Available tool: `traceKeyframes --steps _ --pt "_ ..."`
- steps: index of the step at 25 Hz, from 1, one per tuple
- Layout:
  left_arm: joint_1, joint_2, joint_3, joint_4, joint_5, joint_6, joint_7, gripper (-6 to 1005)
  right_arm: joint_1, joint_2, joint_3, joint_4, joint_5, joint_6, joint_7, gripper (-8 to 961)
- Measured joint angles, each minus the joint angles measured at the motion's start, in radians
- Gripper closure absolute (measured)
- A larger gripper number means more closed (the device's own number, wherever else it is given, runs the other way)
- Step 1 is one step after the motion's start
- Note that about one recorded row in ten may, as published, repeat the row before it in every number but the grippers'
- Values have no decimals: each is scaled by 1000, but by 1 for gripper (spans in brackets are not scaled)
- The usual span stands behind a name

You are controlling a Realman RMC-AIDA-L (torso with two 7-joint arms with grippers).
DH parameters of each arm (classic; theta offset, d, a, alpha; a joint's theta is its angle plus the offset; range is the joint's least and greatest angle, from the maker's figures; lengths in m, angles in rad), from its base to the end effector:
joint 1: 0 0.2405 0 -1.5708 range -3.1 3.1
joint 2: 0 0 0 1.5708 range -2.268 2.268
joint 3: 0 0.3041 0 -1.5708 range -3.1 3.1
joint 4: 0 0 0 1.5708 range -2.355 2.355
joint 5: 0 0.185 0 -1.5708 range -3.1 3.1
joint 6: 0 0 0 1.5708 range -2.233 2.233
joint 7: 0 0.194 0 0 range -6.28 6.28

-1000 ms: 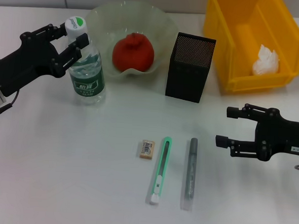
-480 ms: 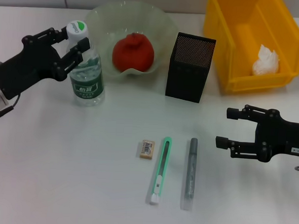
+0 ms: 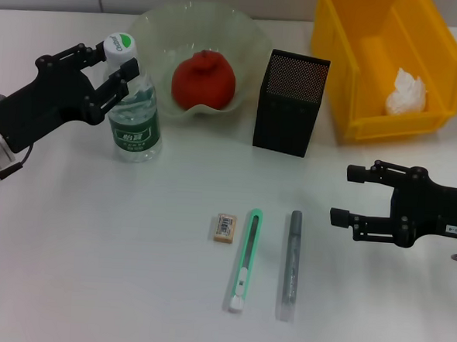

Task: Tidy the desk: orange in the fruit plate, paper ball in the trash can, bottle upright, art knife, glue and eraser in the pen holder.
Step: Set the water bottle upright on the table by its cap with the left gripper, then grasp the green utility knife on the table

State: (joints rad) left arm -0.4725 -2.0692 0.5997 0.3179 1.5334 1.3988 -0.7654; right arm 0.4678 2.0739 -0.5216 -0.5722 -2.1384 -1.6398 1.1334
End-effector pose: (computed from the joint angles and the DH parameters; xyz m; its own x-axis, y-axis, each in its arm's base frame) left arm -0.2876 0.3716 -0.0432 0.7166 0.0029 0.6975 0.5061 -0.6903 -0.5171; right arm 0.2967 0.3115 -0.0699 0.8245 -0.2707 -0.4969 -0.4004 -0.8997 -0.1741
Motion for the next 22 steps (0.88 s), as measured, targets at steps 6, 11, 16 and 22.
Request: traceKeyframes --steps 6,11,16,22 --pt "-4 0 6 0 2 -1 -7 480 0 0 0 0 0 0 2 120" --pt "-5 1 7 0 3 0 -9 473 1 0 0 0 0 0 2 120" --pt "-5 1 9 0 3 0 -1 466 2 0 0 0 0 0 2 120" --pt "-5 0 9 0 2 0 1 457 2 0 0 0 1 2 2 120"
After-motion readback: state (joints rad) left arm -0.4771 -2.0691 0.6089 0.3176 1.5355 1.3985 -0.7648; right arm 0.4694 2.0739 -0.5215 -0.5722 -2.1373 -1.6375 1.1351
